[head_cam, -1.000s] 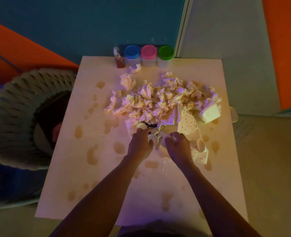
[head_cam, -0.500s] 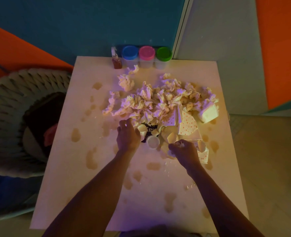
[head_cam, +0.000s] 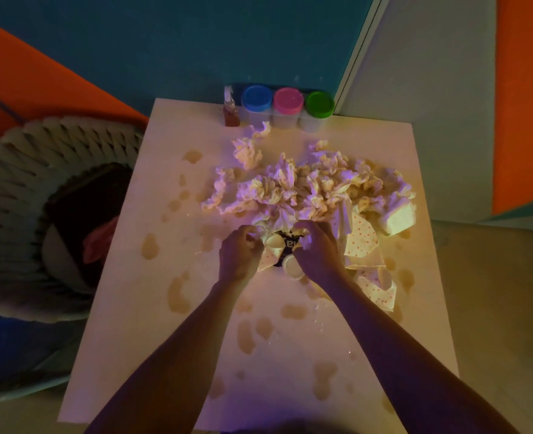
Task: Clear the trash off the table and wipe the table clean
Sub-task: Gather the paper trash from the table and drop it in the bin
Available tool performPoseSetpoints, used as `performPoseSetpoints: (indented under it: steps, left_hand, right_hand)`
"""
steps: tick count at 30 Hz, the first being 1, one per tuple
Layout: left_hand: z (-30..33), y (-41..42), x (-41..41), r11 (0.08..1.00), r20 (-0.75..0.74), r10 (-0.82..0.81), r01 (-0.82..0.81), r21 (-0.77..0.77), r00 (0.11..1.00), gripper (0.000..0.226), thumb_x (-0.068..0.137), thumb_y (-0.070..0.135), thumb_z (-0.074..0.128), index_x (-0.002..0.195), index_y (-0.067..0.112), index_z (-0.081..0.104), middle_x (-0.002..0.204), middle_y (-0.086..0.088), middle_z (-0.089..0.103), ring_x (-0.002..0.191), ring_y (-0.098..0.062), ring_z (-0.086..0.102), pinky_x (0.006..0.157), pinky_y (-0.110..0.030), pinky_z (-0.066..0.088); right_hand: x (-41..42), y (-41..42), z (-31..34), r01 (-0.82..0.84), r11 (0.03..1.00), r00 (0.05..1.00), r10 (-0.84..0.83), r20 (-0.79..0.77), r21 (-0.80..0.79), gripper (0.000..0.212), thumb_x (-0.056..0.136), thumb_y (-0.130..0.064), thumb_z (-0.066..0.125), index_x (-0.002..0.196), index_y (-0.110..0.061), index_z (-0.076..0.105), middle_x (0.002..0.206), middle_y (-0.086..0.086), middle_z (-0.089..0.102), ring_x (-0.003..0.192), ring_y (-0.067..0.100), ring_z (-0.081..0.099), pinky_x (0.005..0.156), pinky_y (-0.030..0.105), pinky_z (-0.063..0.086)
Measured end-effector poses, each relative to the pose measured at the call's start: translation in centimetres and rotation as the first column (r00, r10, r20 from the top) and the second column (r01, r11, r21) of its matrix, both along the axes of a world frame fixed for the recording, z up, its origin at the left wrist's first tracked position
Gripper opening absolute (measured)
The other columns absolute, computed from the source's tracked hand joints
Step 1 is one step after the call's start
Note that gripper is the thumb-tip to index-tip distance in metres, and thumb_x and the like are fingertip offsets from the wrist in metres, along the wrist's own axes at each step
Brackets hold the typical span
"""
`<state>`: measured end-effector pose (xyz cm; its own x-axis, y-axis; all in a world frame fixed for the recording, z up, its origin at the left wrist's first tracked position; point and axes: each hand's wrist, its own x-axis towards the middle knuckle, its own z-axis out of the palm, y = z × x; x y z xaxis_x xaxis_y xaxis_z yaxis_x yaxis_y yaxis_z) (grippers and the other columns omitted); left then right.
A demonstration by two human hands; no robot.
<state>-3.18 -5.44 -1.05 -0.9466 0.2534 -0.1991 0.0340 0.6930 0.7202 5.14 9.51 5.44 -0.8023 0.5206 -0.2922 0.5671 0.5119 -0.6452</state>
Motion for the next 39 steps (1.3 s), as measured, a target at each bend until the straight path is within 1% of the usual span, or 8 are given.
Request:
performPoseSetpoints:
  steps: [3, 7, 11, 19, 23, 27, 34, 39]
  left_hand:
    - [0.8, -1.3, 0.4, 0.998, 0.016, -0.007, 0.006, 0.066, 1.0, 0.037, 0.082, 0.023, 0.069, 0.119, 0.026, 0.068, 0.085, 0.008, 0.07, 0.08, -0.011, 0.066, 0.079, -0.026, 0.052]
    - [1.0, -3.1, 0.1, 0.991, 0.056, 0.087, -0.092, 0.099, 0.995, 0.024, 0.083, 0.023, 0.067, 0.105, 0.027, 0.076, 0.092, -0.001, 0.07, 0.082, -0.013, 0.068, 0.079, -0.024, 0.051]
    - [0.7, -5.0, -1.4, 0.966, 0.115, 0.228, -0.239, 0.096, 0.967, 0.013, 0.078, 0.027, 0.064, 0.082, 0.026, 0.076, 0.085, 0.002, 0.071, 0.08, -0.016, 0.069, 0.077, -0.033, 0.056]
    - [3.0, -5.8, -6.9, 0.948, 0.141, 0.318, -0.311, -0.072, 0.937, 0.042, 0.088, 0.043, 0.046, 0.067, 0.009, 0.057, 0.077, -0.014, 0.064, 0.086, -0.039, 0.059, 0.074, -0.038, 0.046]
    - [2.4, -4.9, -10.5, 0.963, 0.047, 0.165, -0.151, -0.223, 0.985, 0.022, 0.089, 0.036, 0.055, 0.095, 0.018, 0.066, 0.103, -0.011, 0.068, 0.099, -0.037, 0.061, 0.08, -0.039, 0.048]
    - [1.4, -3.8, -13.1, 0.943, 0.081, 0.008, 0.019, -0.333, 0.997, 0.039, 0.091, 0.031, 0.056, 0.13, 0.028, 0.053, 0.123, -0.009, 0.054, 0.109, -0.039, 0.059, 0.09, -0.042, 0.047]
    - [-0.5, -2.9, -13.9, 0.914, 0.063, -0.032, 0.055, -0.401, 0.998, 0.034, 0.092, 0.035, 0.058, 0.123, 0.022, 0.064, 0.122, -0.012, 0.055, 0.108, -0.041, 0.061, 0.09, -0.042, 0.048]
    - [0.1, -3.3, -13.3, 0.953, 0.051, 0.051, -0.033, -0.301, 0.997, 0.029, 0.084, 0.034, 0.059, 0.107, 0.015, 0.061, 0.112, -0.013, 0.058, 0.1, -0.041, 0.061, 0.084, -0.042, 0.047]
  right_hand:
    - [-2.5, -0.7, -1.0, -0.149, 0.986, 0.989, 0.147, 0.024, 0.077, 0.067, 0.078, 0.002, 0.058, 0.138, -0.028, 0.051, 0.146, 0.002, 0.037, 0.118, 0.031, 0.056, 0.084, 0.035, 0.048]
    - [-4.9, -1.1, -2.4, -0.318, 0.929, 0.943, 0.289, 0.163, 0.189, 0.078, 0.081, 0.006, 0.052, 0.146, -0.036, 0.039, 0.16, 0.002, 0.021, 0.126, 0.038, 0.052, 0.094, 0.045, 0.048]
    - [-6.0, -0.9, -3.5, -0.338, 0.902, 0.933, 0.284, 0.222, 0.267, 0.072, 0.085, 0.005, 0.054, 0.146, -0.031, 0.042, 0.15, 0.01, 0.032, 0.121, 0.038, 0.054, 0.09, 0.04, 0.044]
    - [-6.4, 0.0, -4.8, -0.287, 0.902, 0.949, 0.222, 0.222, 0.322, 0.04, 0.081, -0.017, 0.071, 0.12, -0.016, 0.062, 0.124, 0.014, 0.052, 0.104, 0.04, 0.061, 0.079, 0.044, 0.05]
    - [-6.6, -0.1, -3.8, -0.139, 0.962, 0.988, 0.116, 0.105, 0.236, 0.029, 0.077, -0.027, 0.074, 0.101, -0.012, 0.066, 0.107, 0.013, 0.062, 0.094, 0.038, 0.063, 0.073, 0.039, 0.049]
    - [-6.4, -0.3, -2.3, -0.066, 0.985, 0.998, 0.064, 0.018, 0.158, 0.021, 0.077, -0.03, 0.072, 0.089, -0.014, 0.067, 0.087, 0.007, 0.066, 0.083, 0.032, 0.062, 0.066, 0.034, 0.045]
    - [-5.6, -0.2, -1.4, 0.042, 0.998, 0.976, -0.031, -0.217, 0.044, 0.013, 0.068, -0.019, 0.067, 0.074, -0.015, 0.057, 0.071, 0.0, 0.058, 0.068, 0.021, 0.05, 0.058, 0.027, 0.029]
    - [-5.7, 0.3, -0.9, 0.034, 0.998, 0.96, -0.047, -0.276, -0.052, 0.053, 0.066, -0.006, 0.075, 0.116, -0.019, 0.061, 0.111, 0.001, 0.058, 0.098, 0.015, 0.053, 0.077, 0.017, 0.038]
